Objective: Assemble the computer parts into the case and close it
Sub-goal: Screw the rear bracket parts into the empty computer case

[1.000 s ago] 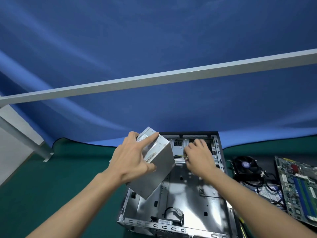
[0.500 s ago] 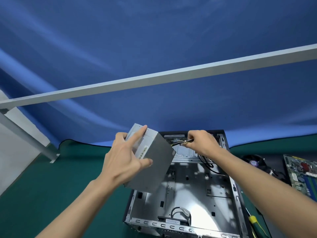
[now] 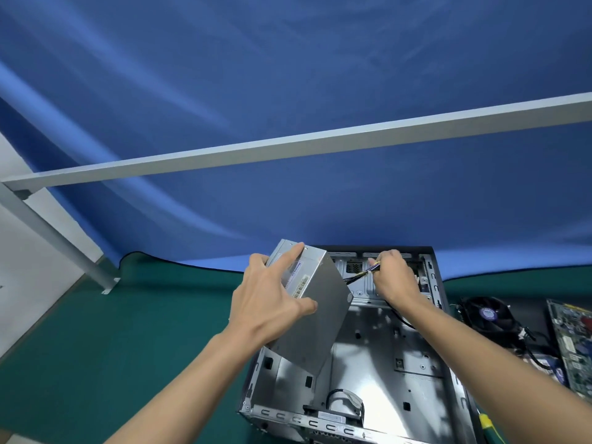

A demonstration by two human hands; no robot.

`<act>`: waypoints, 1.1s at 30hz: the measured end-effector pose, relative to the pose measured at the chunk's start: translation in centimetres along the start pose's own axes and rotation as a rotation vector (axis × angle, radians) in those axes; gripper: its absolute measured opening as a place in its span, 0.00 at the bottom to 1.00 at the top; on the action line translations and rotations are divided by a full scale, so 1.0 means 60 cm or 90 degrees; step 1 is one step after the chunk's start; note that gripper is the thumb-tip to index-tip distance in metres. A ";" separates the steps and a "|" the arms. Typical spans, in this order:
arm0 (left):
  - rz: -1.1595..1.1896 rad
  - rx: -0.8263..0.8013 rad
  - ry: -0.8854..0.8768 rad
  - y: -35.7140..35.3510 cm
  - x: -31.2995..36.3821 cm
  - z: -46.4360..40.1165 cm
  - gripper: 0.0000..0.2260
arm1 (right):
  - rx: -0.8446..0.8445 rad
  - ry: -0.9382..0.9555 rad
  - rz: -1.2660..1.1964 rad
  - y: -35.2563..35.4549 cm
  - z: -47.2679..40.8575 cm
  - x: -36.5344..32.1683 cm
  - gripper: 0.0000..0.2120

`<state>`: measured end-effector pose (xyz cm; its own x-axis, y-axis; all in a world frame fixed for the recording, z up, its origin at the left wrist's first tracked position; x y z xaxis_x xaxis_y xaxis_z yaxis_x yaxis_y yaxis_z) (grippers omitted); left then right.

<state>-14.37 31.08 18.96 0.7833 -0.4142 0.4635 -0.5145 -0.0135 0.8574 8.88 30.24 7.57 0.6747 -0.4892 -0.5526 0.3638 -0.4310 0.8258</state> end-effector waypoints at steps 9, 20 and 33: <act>-0.020 -0.041 0.008 -0.027 -0.017 -0.002 0.39 | 0.157 0.337 0.173 0.043 0.023 -0.013 0.10; -0.162 -0.021 0.009 -0.035 -0.015 -0.010 0.39 | -0.053 0.345 0.352 0.050 0.042 -0.070 0.10; -0.340 -0.035 -0.021 -0.084 -0.008 0.008 0.33 | -0.391 0.165 0.105 -0.006 0.087 -0.058 0.15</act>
<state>-12.34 30.91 14.31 0.9192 -0.3910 -0.0468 -0.0277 -0.1827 0.9828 3.07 28.13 8.61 0.8561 -0.2819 -0.4331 0.4905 0.1794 0.8528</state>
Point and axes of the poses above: each hand's wrist, its own z-axis away from the middle knuckle, its own y-axis out of the back of the hand, x = y × z, the point moved 4 cm from there along -z, towards the middle knuckle, and after that the axes turned 10 degrees about x, right-handed, at the moved point
